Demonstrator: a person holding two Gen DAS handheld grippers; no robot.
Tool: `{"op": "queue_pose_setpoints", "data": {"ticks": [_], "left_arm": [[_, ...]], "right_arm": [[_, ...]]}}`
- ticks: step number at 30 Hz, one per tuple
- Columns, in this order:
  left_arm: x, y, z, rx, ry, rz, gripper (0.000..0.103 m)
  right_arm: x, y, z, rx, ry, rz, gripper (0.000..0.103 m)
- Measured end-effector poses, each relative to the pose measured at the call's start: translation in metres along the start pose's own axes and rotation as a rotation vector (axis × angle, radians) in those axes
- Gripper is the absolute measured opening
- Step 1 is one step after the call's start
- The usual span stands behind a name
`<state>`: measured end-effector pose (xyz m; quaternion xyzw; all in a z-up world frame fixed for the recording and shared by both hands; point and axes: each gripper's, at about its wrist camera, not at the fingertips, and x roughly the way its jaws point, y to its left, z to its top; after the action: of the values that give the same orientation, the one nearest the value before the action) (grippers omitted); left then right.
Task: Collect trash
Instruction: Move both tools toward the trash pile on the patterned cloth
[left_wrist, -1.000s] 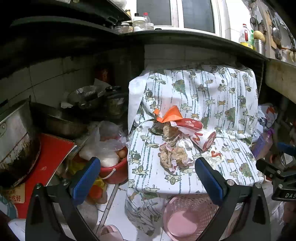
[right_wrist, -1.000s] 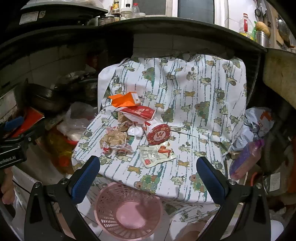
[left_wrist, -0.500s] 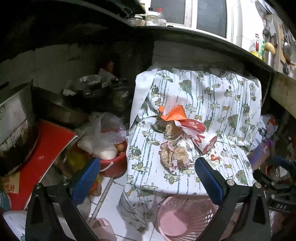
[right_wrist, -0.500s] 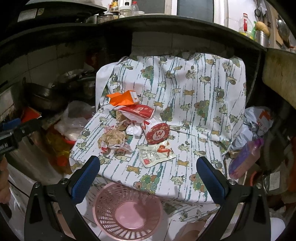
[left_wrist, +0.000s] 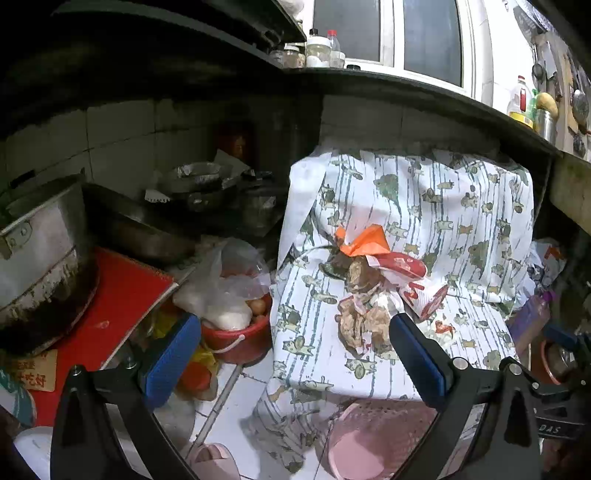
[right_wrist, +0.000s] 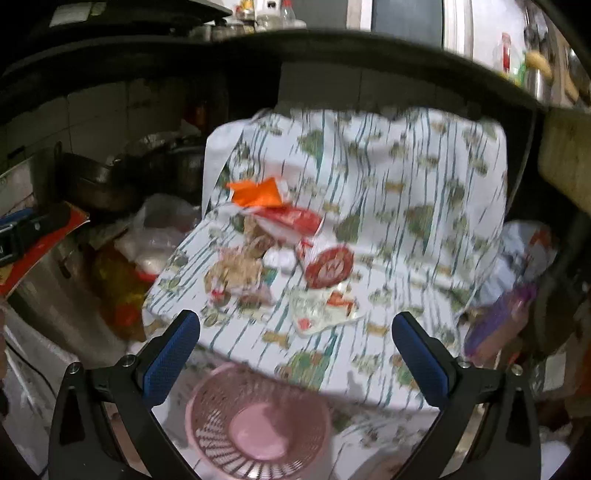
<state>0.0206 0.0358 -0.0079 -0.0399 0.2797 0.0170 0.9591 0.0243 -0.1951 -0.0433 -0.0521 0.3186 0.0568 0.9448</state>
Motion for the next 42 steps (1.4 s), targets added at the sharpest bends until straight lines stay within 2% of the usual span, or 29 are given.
{"op": "queue_pose_setpoints", "data": {"ticks": [3, 6, 12, 17, 20, 23, 36, 42], "left_arm": [[0.004, -0.001, 0.0, -0.006, 0.022, -0.026, 0.103], [0.007, -0.004, 0.0, 0.0, 0.031, -0.017, 0.103], [0.005, -0.01, 0.001, 0.044, -0.001, 0.014, 0.103], [0.003, -0.014, -0.001, 0.054, -0.007, 0.002, 0.103], [0.0, -0.02, -0.002, 0.077, -0.025, 0.009, 0.103], [-0.002, -0.021, -0.004, 0.078, -0.025, 0.007, 0.103], [-0.005, -0.011, -0.002, 0.051, -0.043, 0.043, 0.103], [-0.005, -0.009, -0.001, 0.041, -0.046, 0.052, 0.103]], "right_arm": [[-0.003, -0.009, -0.001, 0.039, -0.012, 0.008, 0.103], [-0.002, -0.016, 0.001, 0.065, -0.019, -0.007, 0.103], [-0.001, -0.024, -0.002, 0.129, 0.015, 0.051, 0.103], [-0.007, -0.018, -0.005, 0.065, 0.001, 0.021, 0.103], [-0.007, -0.015, -0.006, 0.043, 0.019, 0.075, 0.103], [-0.006, -0.015, -0.007, 0.041, 0.034, 0.085, 0.103], [-0.019, -0.012, -0.007, 0.016, -0.055, -0.101, 0.103], [-0.019, -0.01, -0.007, 0.008, -0.047, -0.081, 0.103]]}}
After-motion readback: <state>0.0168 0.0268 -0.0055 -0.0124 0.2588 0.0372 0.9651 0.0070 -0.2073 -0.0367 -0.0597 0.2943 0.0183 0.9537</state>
